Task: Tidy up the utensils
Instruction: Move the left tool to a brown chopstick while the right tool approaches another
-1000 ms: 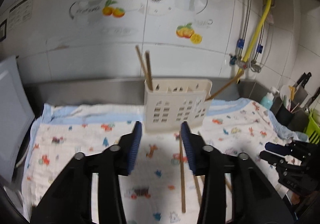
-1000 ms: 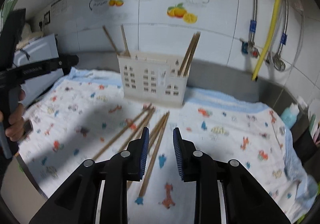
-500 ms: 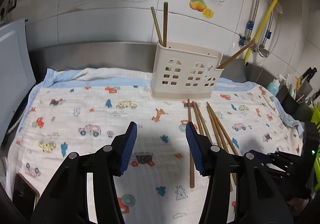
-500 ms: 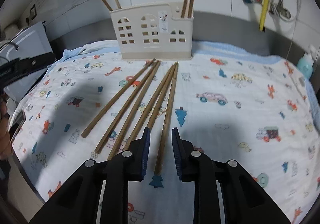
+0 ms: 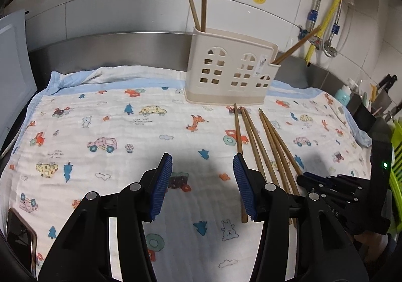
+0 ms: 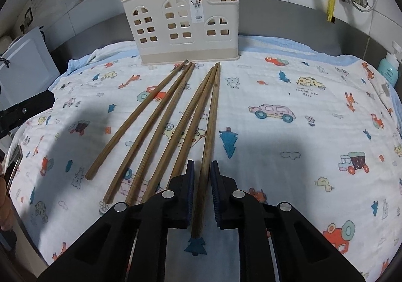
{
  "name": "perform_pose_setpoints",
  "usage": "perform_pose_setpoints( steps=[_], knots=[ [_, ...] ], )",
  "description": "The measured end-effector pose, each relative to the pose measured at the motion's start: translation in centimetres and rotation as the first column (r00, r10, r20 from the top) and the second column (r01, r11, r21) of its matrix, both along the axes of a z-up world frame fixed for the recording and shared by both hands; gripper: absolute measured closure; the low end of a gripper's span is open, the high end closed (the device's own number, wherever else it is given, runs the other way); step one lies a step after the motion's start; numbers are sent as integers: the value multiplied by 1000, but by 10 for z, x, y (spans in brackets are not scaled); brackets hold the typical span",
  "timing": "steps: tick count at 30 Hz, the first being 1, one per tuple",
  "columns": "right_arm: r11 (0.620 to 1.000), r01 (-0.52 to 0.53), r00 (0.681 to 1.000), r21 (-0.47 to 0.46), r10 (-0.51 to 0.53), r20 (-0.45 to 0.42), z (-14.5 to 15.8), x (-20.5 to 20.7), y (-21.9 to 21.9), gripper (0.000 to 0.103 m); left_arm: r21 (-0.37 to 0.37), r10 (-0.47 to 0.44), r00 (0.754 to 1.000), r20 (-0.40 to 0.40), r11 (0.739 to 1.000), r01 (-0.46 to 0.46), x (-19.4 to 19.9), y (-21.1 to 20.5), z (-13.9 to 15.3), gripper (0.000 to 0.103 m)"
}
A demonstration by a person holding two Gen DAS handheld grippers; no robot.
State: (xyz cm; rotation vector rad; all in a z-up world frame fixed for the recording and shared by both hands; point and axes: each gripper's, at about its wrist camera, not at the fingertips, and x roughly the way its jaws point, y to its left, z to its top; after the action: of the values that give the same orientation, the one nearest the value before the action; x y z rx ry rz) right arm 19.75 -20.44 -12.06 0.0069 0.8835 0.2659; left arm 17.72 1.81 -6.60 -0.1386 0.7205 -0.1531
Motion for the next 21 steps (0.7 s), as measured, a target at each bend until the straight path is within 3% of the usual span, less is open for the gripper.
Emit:
perform_pose_setpoints(
  steps=[16, 21],
  knots=[
    [999, 30, 999, 12, -30, 35, 5, -5, -10, 95, 16, -150, 985, -79, 988, 152, 15, -49, -27, 54],
    [999, 36, 996, 24, -38, 79, 22, -11, -20, 96, 21, -170, 979, -114, 985, 173, 26, -58, -38, 69]
  ],
)
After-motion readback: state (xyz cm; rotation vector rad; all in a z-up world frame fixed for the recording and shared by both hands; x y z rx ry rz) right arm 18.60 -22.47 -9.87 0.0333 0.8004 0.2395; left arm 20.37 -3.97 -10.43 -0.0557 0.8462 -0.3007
